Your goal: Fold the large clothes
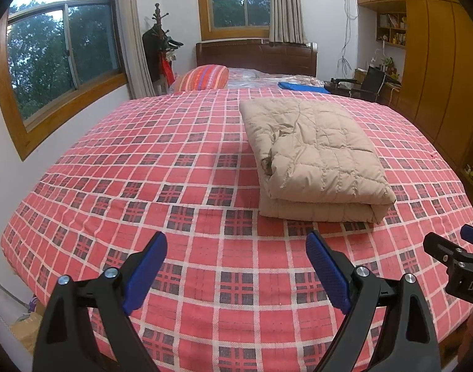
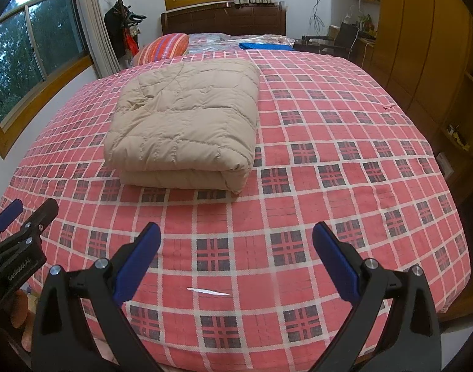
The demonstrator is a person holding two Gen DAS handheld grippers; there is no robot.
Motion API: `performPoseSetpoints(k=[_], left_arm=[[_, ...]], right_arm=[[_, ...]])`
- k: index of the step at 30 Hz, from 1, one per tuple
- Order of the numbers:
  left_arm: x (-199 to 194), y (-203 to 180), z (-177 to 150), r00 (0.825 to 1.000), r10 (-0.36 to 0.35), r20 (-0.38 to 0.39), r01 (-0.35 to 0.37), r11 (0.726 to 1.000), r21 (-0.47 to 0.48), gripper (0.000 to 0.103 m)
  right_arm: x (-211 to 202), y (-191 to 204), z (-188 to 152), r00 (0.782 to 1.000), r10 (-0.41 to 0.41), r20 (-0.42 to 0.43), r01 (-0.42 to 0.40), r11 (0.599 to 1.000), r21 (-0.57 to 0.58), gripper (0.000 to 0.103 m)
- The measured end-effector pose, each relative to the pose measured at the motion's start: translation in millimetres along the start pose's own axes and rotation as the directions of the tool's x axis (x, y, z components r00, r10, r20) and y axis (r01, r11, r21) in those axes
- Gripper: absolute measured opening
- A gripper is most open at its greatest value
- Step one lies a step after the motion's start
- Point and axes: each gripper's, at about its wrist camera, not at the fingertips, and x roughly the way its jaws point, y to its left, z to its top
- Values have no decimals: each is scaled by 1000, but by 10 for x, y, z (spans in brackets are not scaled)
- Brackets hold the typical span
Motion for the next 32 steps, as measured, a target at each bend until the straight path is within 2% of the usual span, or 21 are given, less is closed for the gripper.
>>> performPoseSetpoints(k=[12, 32], left_arm=[[-12, 19, -12, 1000, 0, -1, 0, 1000, 1, 91], [-10, 21, -11, 1000, 1, 0, -1, 1000, 2, 91]], right_arm=[[-31, -21, 3, 1000, -3, 21, 3, 1000, -7, 98], [24, -33, 1, 1000, -8, 4, 8, 1000, -8, 98]])
